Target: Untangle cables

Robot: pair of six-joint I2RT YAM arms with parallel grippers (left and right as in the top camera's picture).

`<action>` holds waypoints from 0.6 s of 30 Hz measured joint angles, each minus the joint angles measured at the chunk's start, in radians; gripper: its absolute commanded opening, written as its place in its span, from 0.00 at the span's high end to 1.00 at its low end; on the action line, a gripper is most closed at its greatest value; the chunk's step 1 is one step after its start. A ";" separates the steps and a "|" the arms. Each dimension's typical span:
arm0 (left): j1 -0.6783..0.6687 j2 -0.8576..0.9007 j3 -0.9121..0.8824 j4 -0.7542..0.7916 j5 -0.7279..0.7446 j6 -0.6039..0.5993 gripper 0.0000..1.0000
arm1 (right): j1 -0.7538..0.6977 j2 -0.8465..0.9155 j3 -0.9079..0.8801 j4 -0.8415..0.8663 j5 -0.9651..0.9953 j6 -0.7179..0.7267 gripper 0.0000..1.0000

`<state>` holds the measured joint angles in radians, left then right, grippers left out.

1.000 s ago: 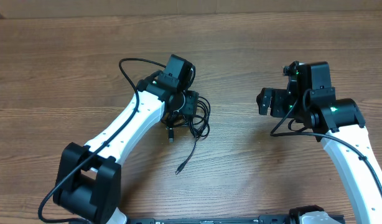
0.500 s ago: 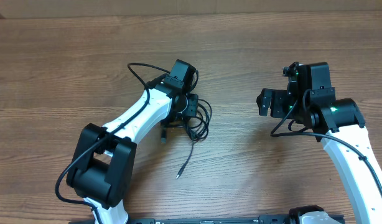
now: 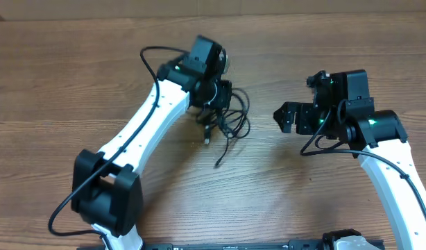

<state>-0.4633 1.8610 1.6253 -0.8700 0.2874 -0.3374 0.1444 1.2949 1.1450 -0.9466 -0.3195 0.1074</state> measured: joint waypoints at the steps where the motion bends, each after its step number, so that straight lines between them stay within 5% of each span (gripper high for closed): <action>1: 0.000 -0.007 0.028 -0.011 0.024 0.000 0.96 | 0.000 0.000 0.000 0.001 -0.045 -0.012 0.00; 13: 0.001 -0.018 0.097 0.024 0.393 0.016 0.96 | 0.000 0.000 0.000 0.082 -0.209 -0.025 0.01; 18: 0.013 -0.018 0.097 0.008 0.533 0.046 0.96 | 0.000 0.000 0.000 0.177 -0.092 0.046 0.29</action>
<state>-0.4503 1.8427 1.7226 -0.8616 0.8207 -0.2916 0.1448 1.2949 1.1450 -0.7696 -0.4110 0.1535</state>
